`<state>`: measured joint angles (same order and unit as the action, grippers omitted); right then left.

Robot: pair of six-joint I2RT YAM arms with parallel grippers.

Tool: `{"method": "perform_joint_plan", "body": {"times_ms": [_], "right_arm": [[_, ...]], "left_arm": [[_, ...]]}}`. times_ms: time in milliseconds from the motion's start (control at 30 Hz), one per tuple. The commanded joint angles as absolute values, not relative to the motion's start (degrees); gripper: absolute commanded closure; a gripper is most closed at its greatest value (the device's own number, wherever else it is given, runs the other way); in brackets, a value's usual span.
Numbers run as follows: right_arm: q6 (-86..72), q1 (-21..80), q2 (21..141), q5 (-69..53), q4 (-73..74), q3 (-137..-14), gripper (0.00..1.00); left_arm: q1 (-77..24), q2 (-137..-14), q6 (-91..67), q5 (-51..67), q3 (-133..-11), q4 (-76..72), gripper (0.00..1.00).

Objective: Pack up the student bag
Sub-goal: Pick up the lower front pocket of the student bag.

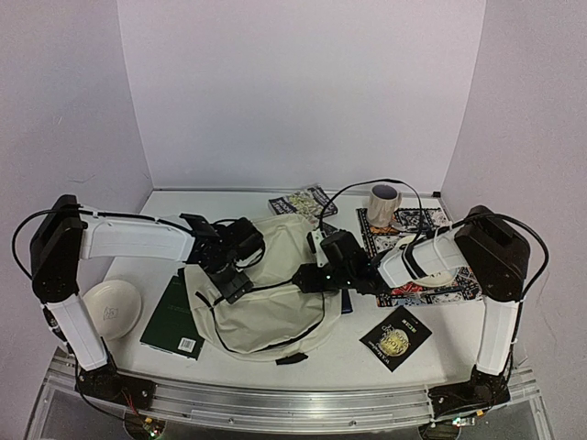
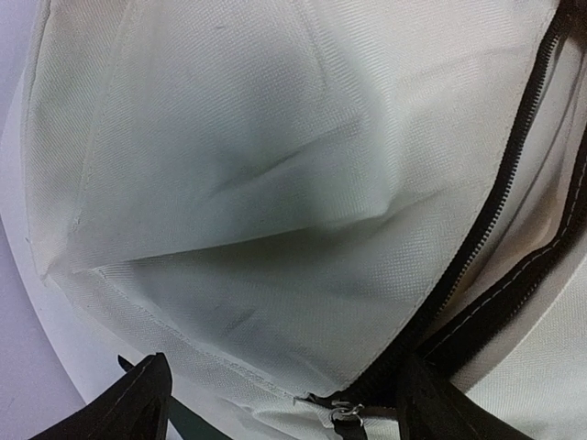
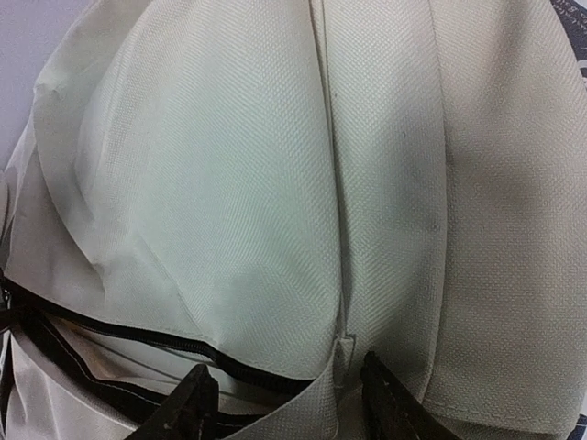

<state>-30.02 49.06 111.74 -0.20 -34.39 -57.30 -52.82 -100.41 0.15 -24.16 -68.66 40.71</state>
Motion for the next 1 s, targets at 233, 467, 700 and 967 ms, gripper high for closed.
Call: {"method": "perform_joint_plan", "body": {"times_ms": [233,467,700,967], "right_arm": [[-29.71,49.29,112.06,-2.60,-30.37,-56.80,0.47],[-29.53,49.31,111.80,-3.08,-30.61,-56.95,0.47],[-29.41,49.30,111.20,-3.57,-30.83,-57.01,0.46],[-29.49,49.27,110.87,-3.90,-31.09,-57.53,0.44]], "left_arm": [[-52.91,-106.20,0.54,-34.54,-76.01,42.83,0.18],[-52.83,-105.01,-4.56,-35.31,-76.87,38.48,0.22],[-52.92,-105.37,-1.70,-26.64,-74.40,37.97,0.22],[-53.50,-107.74,2.13,-23.84,-74.41,37.97,0.23]]}}
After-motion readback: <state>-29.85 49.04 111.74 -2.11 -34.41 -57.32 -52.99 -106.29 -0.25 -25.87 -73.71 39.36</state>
